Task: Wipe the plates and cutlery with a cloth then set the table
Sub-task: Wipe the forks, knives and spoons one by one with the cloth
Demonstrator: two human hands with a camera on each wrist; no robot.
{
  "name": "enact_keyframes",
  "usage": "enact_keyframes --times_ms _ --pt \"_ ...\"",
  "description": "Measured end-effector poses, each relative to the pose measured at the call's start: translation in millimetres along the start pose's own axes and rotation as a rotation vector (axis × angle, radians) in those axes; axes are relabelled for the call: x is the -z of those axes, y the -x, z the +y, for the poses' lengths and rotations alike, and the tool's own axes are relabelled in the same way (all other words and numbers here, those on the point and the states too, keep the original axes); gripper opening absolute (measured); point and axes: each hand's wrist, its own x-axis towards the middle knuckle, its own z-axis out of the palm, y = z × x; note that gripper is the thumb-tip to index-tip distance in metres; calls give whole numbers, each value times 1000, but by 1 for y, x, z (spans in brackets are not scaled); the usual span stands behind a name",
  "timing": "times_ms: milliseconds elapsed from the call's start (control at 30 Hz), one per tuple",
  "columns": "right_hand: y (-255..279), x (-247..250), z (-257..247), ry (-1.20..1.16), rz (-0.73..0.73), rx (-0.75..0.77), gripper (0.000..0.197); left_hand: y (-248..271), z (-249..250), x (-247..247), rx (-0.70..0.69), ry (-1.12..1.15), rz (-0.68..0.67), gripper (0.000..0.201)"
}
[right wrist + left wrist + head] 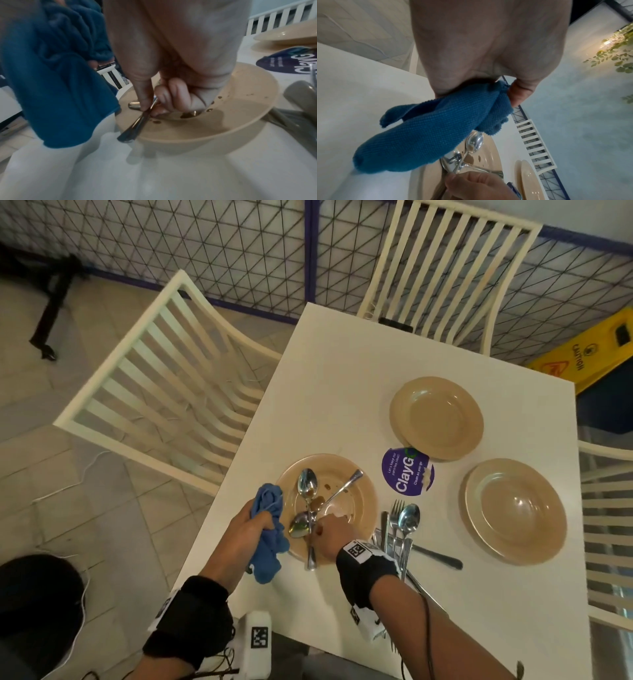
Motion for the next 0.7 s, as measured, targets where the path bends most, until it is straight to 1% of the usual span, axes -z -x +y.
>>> enact_keyframes --times_ms 100,200,333,400,467,567,633,700 --pt "5 1 6 -103 -51 -2 26 2 5 -3 49 191 -25 24" --pt "13 3 17 -314 -89 28 28 3 5 -5 20 346 -50 33" --pt "41 18 29 -548 -139 98 26 5 10 -15 4 505 -34 31" --pt "60 27 35 -643 -122 122 20 8 16 -26 -38 538 -33 36" --pt "83 36 40 -745 -106 164 16 13 19 -39 -72 564 -14 36" --pt "114 47 47 -805 -70 236 20 15 19 -62 -110 575 27 30" --pt "129 51 51 -870 -60 251 24 17 21 -80 -155 496 12 29" --pt "143 55 54 -918 -35 266 25 21 24 -103 -229 350 -6 29"
